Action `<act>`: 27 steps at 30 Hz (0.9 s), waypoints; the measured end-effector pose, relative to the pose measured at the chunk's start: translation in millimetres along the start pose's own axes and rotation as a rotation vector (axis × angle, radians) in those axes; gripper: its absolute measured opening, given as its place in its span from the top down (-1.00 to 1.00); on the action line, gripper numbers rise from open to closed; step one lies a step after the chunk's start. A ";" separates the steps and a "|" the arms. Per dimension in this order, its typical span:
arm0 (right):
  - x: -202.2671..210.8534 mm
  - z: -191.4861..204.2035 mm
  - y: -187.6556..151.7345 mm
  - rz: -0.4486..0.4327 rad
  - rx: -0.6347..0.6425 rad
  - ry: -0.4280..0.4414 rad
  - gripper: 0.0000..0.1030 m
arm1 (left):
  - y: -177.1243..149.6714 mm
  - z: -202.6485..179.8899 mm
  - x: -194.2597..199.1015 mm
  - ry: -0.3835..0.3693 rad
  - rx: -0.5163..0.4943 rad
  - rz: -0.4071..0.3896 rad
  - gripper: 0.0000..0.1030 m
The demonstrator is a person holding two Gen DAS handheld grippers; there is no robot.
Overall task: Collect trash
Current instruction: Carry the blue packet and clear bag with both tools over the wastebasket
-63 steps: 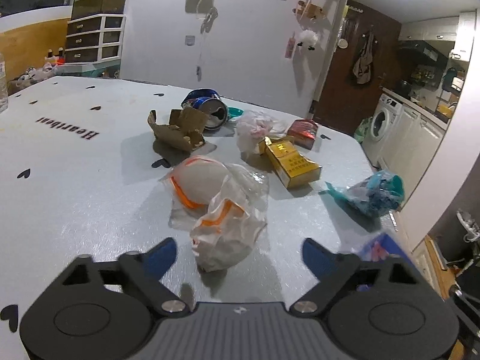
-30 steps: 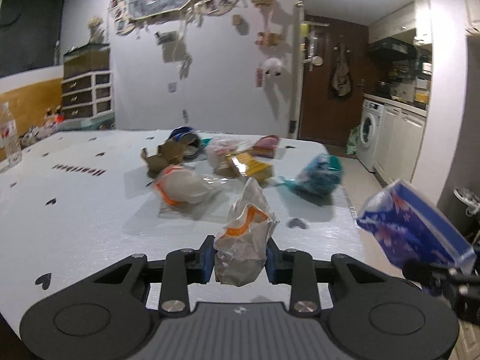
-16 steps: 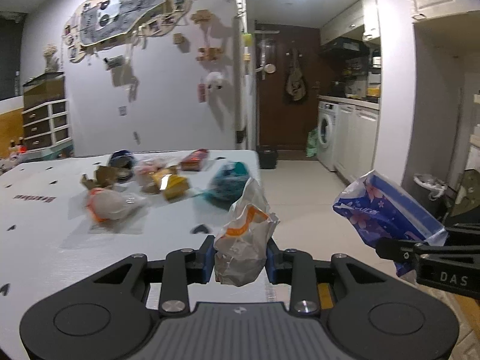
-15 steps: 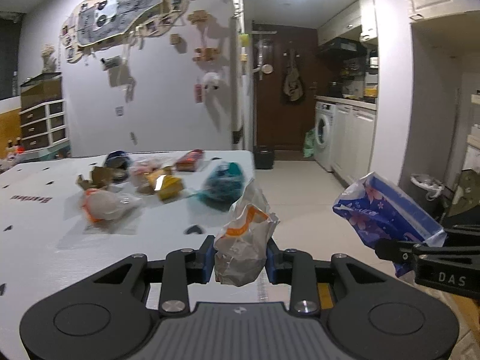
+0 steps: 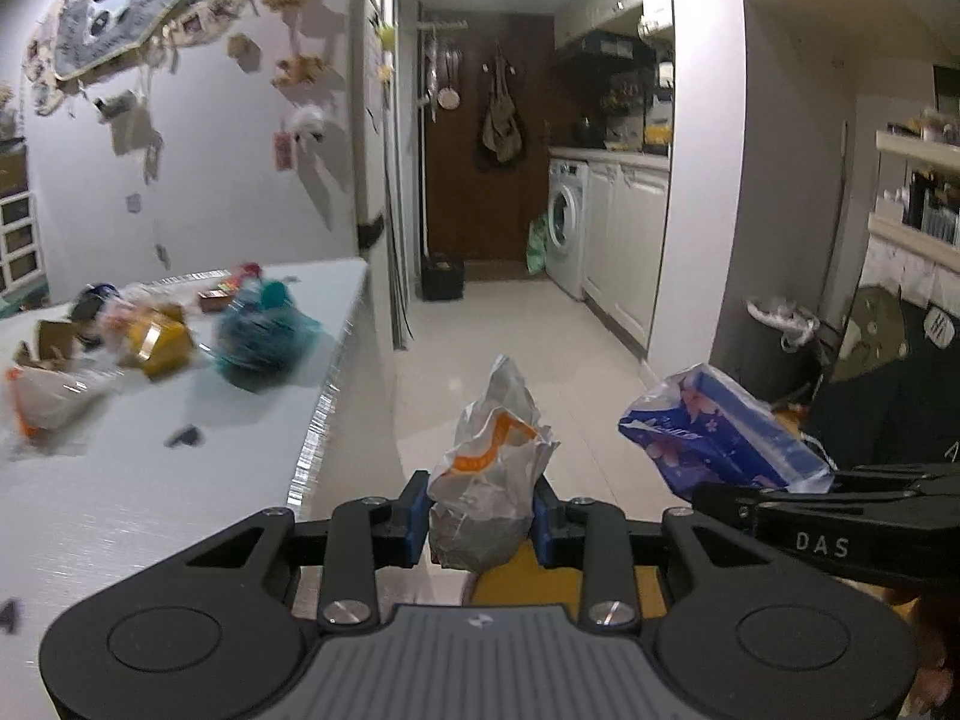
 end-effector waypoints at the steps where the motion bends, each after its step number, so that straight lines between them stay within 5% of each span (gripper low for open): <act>1: -4.3 -3.9 -3.8 0.013 -0.013 -0.002 0.34 | -3.6 -3.2 -7.6 0.002 -0.001 0.013 0.33; 14: -99.6 -62.1 -57.0 0.194 -0.050 -0.057 0.33 | -64.4 -25.5 -129.2 0.000 -0.020 0.218 0.33; 27: -170.2 -97.6 -119.4 0.365 -0.124 -0.062 0.33 | -118.7 -39.5 -205.5 -0.018 -0.065 0.399 0.33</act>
Point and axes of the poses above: each gripper's, at about its wrist camera, not at the fingertips, and x roughly against the way its jaws point, z to its left, y to its top, the point moved 9 cm from there along -x, roughly the way its jaws point, and after that the axes turned 3 degrees about x, right-handed, at the moved point
